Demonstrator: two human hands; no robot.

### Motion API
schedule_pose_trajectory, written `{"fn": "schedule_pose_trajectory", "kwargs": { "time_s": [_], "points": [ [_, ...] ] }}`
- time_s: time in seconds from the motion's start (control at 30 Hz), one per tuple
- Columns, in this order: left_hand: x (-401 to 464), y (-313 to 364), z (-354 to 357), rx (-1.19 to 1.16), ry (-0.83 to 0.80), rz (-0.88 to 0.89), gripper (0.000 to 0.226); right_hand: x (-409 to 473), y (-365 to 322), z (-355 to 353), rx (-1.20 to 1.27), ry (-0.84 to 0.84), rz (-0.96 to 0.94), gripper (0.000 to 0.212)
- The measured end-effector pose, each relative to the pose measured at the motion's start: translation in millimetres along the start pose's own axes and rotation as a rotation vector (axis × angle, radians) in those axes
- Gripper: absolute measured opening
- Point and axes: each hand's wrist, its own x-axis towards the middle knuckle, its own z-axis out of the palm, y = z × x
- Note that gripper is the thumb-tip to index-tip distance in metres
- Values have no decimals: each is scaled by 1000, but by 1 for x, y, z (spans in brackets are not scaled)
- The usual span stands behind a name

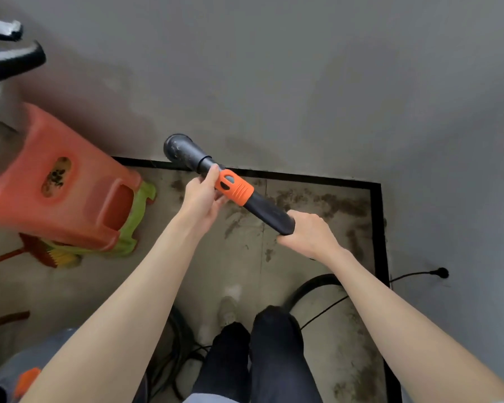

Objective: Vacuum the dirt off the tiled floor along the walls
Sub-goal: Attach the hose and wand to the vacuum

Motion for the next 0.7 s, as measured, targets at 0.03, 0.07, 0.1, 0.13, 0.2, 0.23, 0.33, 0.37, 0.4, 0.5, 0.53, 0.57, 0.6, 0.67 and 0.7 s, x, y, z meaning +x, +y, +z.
{"fn": "schedule_pose_trajectory", "kwargs": {
  "time_s": [0.03,0.07,0.1,0.13,0.2,0.23,0.33,0.37,0.4,0.5,0.53,0.57,0.6,0.67,0.7],
  "points": [
    [5,3,0,11,1,11,22,4,-2,1,45,0,-2,21],
    [9,6,1,19,-5,25,22,7,-4,2,93,3,-3,17],
    [13,9,2,21,-20,41,21,10,-6,3,140,10,-6,16],
    [16,12,3,18,-34,53,19,13,-9,5,183,22,-5,20],
    [21,20,7,0,-48,75,25,21,-16,8,251,50,6,27],
    [23,24,10,-8,-51,88,30,25,-20,9,286,59,6,27],
    [26,38,18,-11,-77,157,41,41,-34,13,402,93,-21,15],
    [28,42,21,-1,-83,185,41,45,-40,16,438,112,-26,15],
    [29,46,23,8,-80,210,41,49,-44,19,465,128,-22,19],
    [30,55,30,19,-71,248,41,58,-56,24,561,166,8,18],
    [28,57,32,29,-79,248,41,59,-56,25,610,167,16,14],
    [26,58,33,43,-92,251,41,59,-56,25,657,164,17,13],
    [23,59,33,60,-112,262,41,58,-56,23,694,159,12,17],
    [18,62,35,110,-163,297,42,58,-57,21,779,155,7,23],
    [16,65,37,135,-190,315,40,58,-59,21,824,152,6,22]
  ]
}}
